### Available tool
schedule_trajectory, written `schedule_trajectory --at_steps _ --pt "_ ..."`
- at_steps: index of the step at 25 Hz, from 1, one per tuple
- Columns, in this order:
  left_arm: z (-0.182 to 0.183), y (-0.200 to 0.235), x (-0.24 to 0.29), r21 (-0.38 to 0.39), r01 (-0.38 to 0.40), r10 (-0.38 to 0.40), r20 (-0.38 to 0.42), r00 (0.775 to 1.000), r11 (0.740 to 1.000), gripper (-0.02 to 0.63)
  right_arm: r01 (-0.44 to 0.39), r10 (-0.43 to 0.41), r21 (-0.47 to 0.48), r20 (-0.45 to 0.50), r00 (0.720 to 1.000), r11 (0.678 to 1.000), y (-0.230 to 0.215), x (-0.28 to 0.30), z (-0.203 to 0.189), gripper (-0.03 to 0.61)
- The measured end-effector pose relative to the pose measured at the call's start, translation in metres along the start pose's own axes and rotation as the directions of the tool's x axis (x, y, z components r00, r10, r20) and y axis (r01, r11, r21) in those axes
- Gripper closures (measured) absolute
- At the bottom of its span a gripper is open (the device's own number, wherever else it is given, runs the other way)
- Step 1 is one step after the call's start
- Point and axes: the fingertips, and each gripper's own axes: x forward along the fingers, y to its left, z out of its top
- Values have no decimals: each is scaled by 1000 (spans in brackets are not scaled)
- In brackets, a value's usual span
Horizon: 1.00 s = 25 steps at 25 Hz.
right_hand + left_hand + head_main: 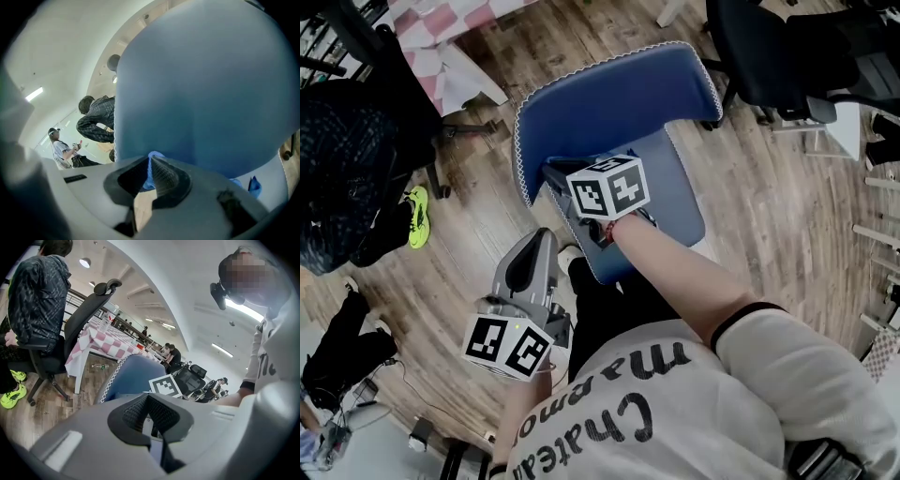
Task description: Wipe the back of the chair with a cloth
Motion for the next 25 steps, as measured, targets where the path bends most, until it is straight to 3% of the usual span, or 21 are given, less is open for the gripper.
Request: schedule_trajectory --at_steps 14,20,25 --pt "-7 -46 63 1 12 -11 -16 1000 1000 609 76 -80 51 75 994 996 -90 -58 45 552" --pt "-12 -72 93 29 52 -51 -51 997 998 609 147 -163 130 128 978 981 -141 -99 56 552" --pt "-15 -94 111 49 80 -76 -78 994 996 609 196 -219 136 184 958 971 -175 -136 73 552"
